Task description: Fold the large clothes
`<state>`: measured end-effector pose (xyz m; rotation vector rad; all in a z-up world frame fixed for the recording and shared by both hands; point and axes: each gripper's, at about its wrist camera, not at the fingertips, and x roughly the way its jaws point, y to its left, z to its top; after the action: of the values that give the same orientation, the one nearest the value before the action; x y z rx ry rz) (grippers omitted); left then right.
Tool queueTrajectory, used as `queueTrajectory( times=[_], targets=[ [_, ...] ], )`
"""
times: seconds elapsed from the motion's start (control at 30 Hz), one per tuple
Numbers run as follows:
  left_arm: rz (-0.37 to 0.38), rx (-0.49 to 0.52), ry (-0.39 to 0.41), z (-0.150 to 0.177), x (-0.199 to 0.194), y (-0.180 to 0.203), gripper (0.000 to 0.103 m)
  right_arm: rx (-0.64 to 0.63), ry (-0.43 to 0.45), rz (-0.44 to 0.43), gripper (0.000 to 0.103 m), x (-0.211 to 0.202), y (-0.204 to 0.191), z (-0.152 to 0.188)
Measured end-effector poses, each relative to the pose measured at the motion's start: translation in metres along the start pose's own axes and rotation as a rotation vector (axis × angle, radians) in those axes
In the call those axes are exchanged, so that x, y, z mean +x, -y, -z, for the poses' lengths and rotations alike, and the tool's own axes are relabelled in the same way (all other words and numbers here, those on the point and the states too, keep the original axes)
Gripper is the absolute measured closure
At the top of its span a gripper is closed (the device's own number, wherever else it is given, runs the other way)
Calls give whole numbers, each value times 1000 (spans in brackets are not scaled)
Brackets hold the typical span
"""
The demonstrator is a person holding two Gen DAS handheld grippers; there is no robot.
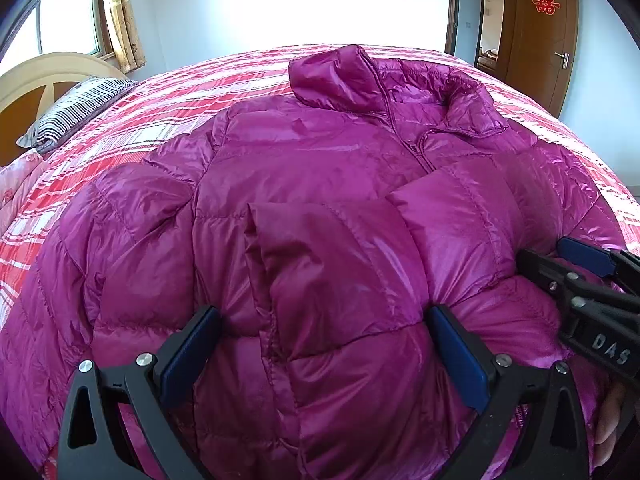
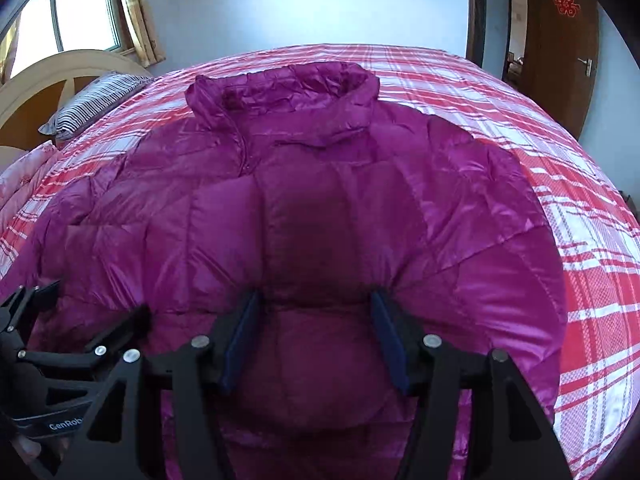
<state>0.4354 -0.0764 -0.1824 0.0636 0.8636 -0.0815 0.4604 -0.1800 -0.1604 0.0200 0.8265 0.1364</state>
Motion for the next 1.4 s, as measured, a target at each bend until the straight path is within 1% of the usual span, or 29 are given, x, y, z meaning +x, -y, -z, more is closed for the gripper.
queueTrajectory(
  times=[0.23,0.33,0.4,0.47,0.53,0.6,0.67,0.73,0.77,0.83,0.93,0.97,1.0,1.07,1.1,1.13,1.17,1.23,1.27,1.3,1.33,1.37,1.4],
  targets=[
    [1,4,-9,-1,1,1,1,-46,-4,51,38,2,-11,2],
    [21,-4,-22,-3,-1,-2,1,-54,-2,61,38,3,-13,2],
    [25,-7,-21,-2,-11,-7,1,-49,1,56,37,2,-12,3],
    [22,-9,2,2,-27,-15,1,-57,3,66,37,3,-13,4],
    [26,-4,36,9,-52,-31,1,-65,4,76,37,4,-15,3],
    [13,-13,71,20,-79,-57,1,-69,4,80,37,4,-15,3],
    [-32,-37,95,37,-103,-95,1,-72,4,82,37,4,-16,3],
    [-99,-92,109,59,-126,-148,1,-75,5,85,37,3,-16,4],
    [-132,-115,113,66,-132,-167,1,-75,6,85,37,3,-16,4],
    [-230,-185,110,88,-148,-217,1,-76,8,86,37,3,-16,4],
    [-266,-283,114,111,-163,-264,3,-75,11,84,37,3,-16,4],
    [-265,-307,109,116,-165,-274,8,-76,12,86,37,3,-16,4],
    [-253,-324,105,118,-166,-279,19,-79,13,89,37,3,-17,5],
    [-197,-344,94,119,-161,-282,33,-80,14,91,37,2,-17,5],
    [-174,-346,87,119,-156,-280,34,-81,15,93,37,2,-17,5],
    [-171,-343,78,117,-151,-277,34,-81,16,94,37,2,-17,5],
    [-185,-334,58,115,-142,-273,34,-81,17,96,36,1,-17,6],
    [-233,-324,27,117,-130,-266,34,-77,20,99,35,0,-16,6],
    [-270,-324,9,117,-124,-266,34,-75,21,97,34,0,-15,6],
    [-293,-329,2,118,-121,-267,40,-73,21,97,33,0,-15,6],
    [-293,-331,6,118,-121,-271,51,-70,22,96,33,-1,-15,6],
    [-307,-319,13,117,-123,-272,78,-69,22,96,33,0,-14,6],
    [-315,-309,15,116,-128,-273,86,-68,23,95,33,0,-14,6]
  ],
)
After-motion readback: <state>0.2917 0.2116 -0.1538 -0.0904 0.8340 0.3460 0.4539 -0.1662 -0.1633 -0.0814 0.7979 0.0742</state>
